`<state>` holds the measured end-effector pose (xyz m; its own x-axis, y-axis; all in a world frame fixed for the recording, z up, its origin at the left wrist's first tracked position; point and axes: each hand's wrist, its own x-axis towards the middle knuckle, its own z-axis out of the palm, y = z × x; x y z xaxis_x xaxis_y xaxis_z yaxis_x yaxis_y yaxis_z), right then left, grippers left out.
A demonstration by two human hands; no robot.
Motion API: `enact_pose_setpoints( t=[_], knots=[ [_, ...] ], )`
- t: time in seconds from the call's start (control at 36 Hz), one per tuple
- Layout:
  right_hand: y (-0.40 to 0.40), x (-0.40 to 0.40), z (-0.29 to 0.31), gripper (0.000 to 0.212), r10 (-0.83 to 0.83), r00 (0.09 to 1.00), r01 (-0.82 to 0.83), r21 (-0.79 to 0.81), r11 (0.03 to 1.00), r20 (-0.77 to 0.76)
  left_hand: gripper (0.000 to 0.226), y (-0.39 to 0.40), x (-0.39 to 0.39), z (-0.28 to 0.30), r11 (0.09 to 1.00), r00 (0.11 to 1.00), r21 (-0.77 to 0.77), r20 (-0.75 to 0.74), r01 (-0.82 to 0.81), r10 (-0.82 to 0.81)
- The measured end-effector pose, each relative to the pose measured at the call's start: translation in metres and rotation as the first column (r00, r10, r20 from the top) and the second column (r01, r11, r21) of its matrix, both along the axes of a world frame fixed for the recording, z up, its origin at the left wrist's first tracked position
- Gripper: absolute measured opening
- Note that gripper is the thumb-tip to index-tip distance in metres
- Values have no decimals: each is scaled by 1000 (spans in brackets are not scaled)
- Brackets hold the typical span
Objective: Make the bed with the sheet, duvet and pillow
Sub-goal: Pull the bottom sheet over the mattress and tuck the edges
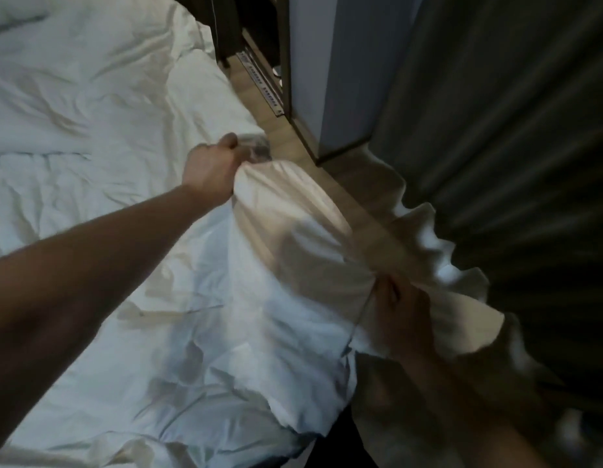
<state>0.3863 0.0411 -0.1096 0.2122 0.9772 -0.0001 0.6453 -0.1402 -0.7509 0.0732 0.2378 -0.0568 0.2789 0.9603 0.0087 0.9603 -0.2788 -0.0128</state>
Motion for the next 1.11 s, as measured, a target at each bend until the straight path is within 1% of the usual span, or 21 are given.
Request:
enact_pose_setpoints(
  t=[0.08, 0.14, 0.19, 0.28, 0.36, 0.42, 0.5, 0.56, 0.61, 0.64, 0.67, 0.69, 0.72, 0.75, 0.81, 0.86, 0.92, 0.97, 1.03, 1.08, 1.11],
  knots=[
    [-27, -12, 1, 35, -61, 998, 61, 18, 998, 20, 23, 25, 44, 1, 998, 998, 56, 66, 2, -6],
    [-44, -19, -13, 30, -123, 991, 123, 1, 992, 47, 23, 32, 68, -12, 997, 997, 35, 13, 73, -74],
    [-64, -24, -42, 26, -188, 979, 195, -79, 978, 83, 27, 27, 88, -36, 979, 977, -29, -63, 201, -203],
    [-98, -24, -97, 13, -207, 967, 238, -244, 940, 149, 43, 3, 108, -75, 912, 909, -271, -199, 308, -366],
    [-125, -21, -145, 17, -73, 988, 136, -565, 814, 133, 74, -28, 105, -109, 802, 890, -550, -214, 231, -403],
    [-128, -13, -169, 21, -43, 994, 96, -667, 739, 96, 90, -51, 97, -136, 769, 919, -617, -185, 166, -347],
    [-116, -9, -182, 23, -119, 989, 147, -638, 756, 87, 85, -82, 78, -170, 765, 962, -635, -126, 108, -241],
    [-103, -9, -191, 32, -170, 979, 204, -519, 830, 113, 83, -102, 65, -184, 776, 981, -629, -116, 49, -156],
    [-87, -14, -196, 53, -301, 951, 303, -390, 869, 68, 88, -127, 54, -194, 790, 993, -613, -95, -8, -64],
    [-76, -18, -195, 54, -357, 933, 352, -311, 883, 45, 92, -141, 50, -198, 799, 997, -599, -75, -41, -5],
    [-66, -22, -190, 47, -375, 926, 376, -208, 903, 45, 98, -156, 46, -201, 804, 996, -589, -58, -86, 65],
    [-60, -26, -187, 41, -339, 939, 344, -112, 933, 55, 106, -170, 41, -206, 797, 989, -587, -56, -142, 135],
    [-56, -31, -185, 44, -241, 967, 246, -58, 967, 78, 113, -184, 35, -210, 778, 977, -594, -75, -206, 201],
    [-51, -36, -183, 56, -124, 989, 132, -103, 986, 84, 119, -197, 28, -214, 746, 959, -606, -118, -275, 258],
    [-51, -47, -193, 82, 24, 999, -7, -363, 932, 41, 124, -223, 9, -226, 674, 913, -619, -221, -403, 343],
    [-54, -48, -200, 90, 101, 994, -72, -508, 858, 30, 118, -240, -6, -235, 650, 872, -583, -301, -488, 385],
    [-50, -47, -209, 69, 176, 981, -115, -491, 863, 80, 99, -244, -25, -242, 631, 839, -553, -358, -545, 411],
    [-43, -44, -211, 45, 239, 962, -157, -454, 877, 129, 69, -240, -44, -240, 641, 849, -557, -336, -528, 408],
    [-35, -45, -202, 40, 249, 966, -191, -443, 876, 76, 53, -227, -60, -228, 670, 869, -564, -216, -483, 445],
    [-32, -53, -185, 38, 250, 968, -222, -356, 908, 33, 44, -219, -74, -204, 731, 870, -522, -47, -440, 490],
    [-31, -57, -173, 39, 233, 972, -214, -300, 930, 27, 33, -219, -83, -189, 756, 860, -487, 17, -438, 510]
  ],
)
